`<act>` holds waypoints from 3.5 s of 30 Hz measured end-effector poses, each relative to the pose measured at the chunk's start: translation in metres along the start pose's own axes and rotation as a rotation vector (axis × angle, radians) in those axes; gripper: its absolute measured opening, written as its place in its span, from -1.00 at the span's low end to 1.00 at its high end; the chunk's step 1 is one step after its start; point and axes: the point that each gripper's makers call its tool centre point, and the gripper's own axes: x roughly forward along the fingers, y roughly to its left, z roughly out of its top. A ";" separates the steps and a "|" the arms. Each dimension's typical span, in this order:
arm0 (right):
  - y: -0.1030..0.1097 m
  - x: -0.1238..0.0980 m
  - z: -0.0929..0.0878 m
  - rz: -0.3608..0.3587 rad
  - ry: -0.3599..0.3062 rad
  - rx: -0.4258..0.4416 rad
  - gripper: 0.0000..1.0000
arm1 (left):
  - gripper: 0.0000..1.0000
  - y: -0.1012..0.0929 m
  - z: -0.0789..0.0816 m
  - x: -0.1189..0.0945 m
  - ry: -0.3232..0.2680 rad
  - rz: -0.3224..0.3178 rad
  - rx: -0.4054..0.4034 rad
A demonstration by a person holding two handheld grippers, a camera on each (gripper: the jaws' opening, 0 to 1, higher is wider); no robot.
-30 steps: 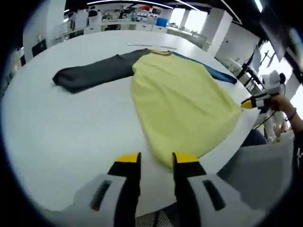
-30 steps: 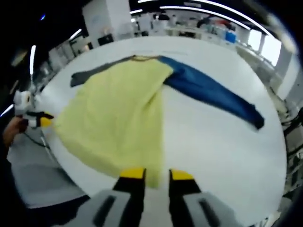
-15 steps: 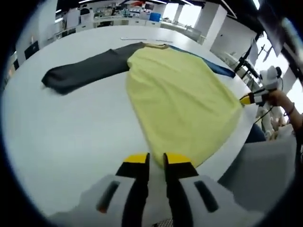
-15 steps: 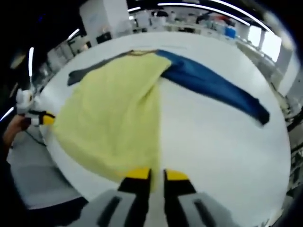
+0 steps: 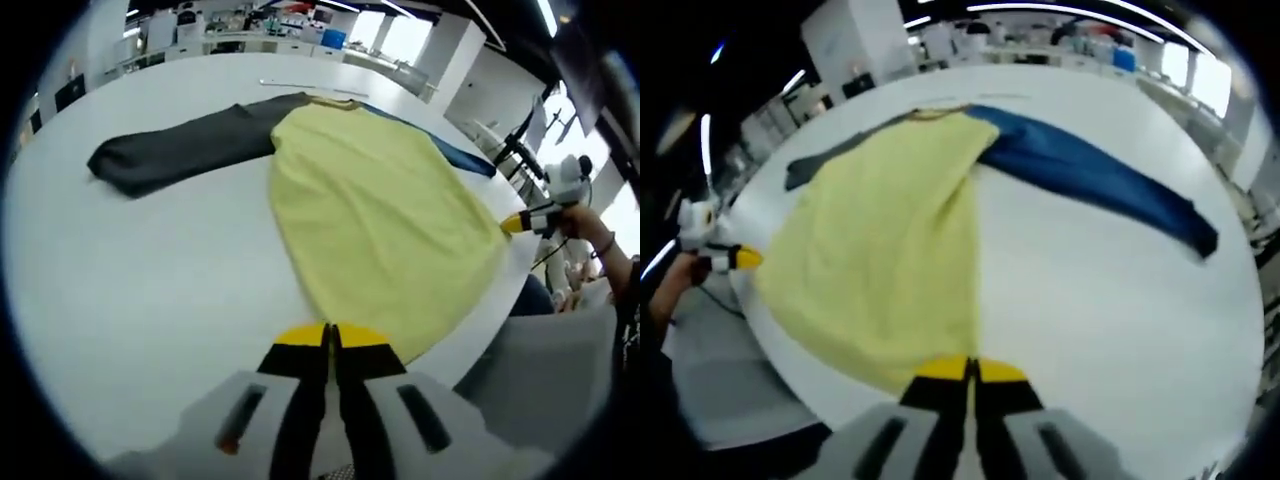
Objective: Fold the garment on the visible template until the final outline fits inside the template.
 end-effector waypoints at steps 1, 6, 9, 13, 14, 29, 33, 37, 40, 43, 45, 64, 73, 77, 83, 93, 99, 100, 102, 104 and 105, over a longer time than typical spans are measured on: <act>-0.001 -0.002 0.000 -0.001 0.000 0.000 -1.00 | -1.00 -0.001 0.001 -0.001 -0.002 -0.001 -0.001; 0.000 -0.016 0.000 -0.015 -0.005 0.025 -1.00 | -1.00 -0.001 0.010 -0.009 -0.034 -0.015 -0.027; 0.002 -0.025 -0.001 -0.015 -0.021 0.044 -1.00 | -1.00 0.001 0.008 -0.010 -0.038 -0.019 -0.052; 0.005 -0.030 -0.004 -0.020 -0.015 0.052 -1.00 | -1.00 -0.001 0.004 -0.010 -0.032 -0.019 -0.065; 0.006 -0.031 -0.006 -0.024 -0.011 0.050 -1.00 | -1.00 -0.002 0.004 -0.010 -0.029 -0.020 -0.069; 0.006 -0.025 -0.023 -0.059 0.039 0.034 -1.00 | -1.00 -0.003 -0.003 -0.008 -0.005 -0.019 -0.097; 0.004 -0.024 -0.023 -0.057 0.039 0.031 -1.00 | -1.00 -0.003 -0.004 -0.008 -0.006 -0.022 -0.099; 0.005 -0.028 -0.022 -0.055 0.030 0.032 -1.00 | -1.00 -0.006 -0.007 -0.011 0.004 -0.028 -0.131; 0.003 -0.028 -0.021 -0.051 0.023 0.028 -1.00 | -1.00 -0.010 -0.005 -0.017 0.012 -0.032 -0.147; 0.005 -0.028 -0.021 -0.046 0.018 0.025 -1.00 | -1.00 -0.010 -0.006 -0.019 0.020 -0.021 -0.110; 0.007 -0.028 -0.023 -0.046 0.018 0.026 -1.00 | -1.00 -0.008 -0.007 -0.019 0.024 -0.008 -0.069; -0.012 -0.031 -0.010 -0.082 -0.060 0.015 -0.22 | -0.03 -0.006 0.012 -0.020 -0.087 0.012 0.061; -0.020 -0.034 0.022 -0.075 -0.216 0.011 0.06 | 0.48 -0.008 0.028 -0.021 -0.168 0.008 0.091; -0.027 -0.035 0.040 -0.084 -0.284 -0.006 0.32 | 0.76 -0.007 0.031 -0.021 -0.174 0.014 0.097; -0.032 -0.033 0.063 -0.064 -0.339 -0.024 0.71 | 0.96 -0.012 0.040 -0.024 -0.229 -0.004 0.111; -0.031 -0.025 0.102 0.007 -0.392 -0.082 0.81 | 0.98 -0.010 0.049 -0.028 -0.257 -0.003 0.128; -0.032 -0.022 0.126 0.001 -0.422 -0.147 0.41 | 0.98 -0.011 0.058 -0.032 -0.285 0.006 0.130; -0.032 -0.020 0.129 0.001 -0.421 -0.157 0.38 | 0.98 -0.012 0.060 -0.033 -0.296 0.005 0.126; -0.032 -0.018 0.137 0.010 -0.436 -0.165 0.29 | 0.98 -0.009 0.062 -0.034 -0.304 0.003 0.120; -0.033 -0.015 0.142 0.024 -0.441 -0.173 0.23 | 0.98 -0.008 0.064 -0.035 -0.310 0.004 0.124; -0.033 -0.013 0.147 0.034 -0.447 -0.175 0.18 | 0.98 -0.008 0.065 -0.035 -0.312 0.006 0.126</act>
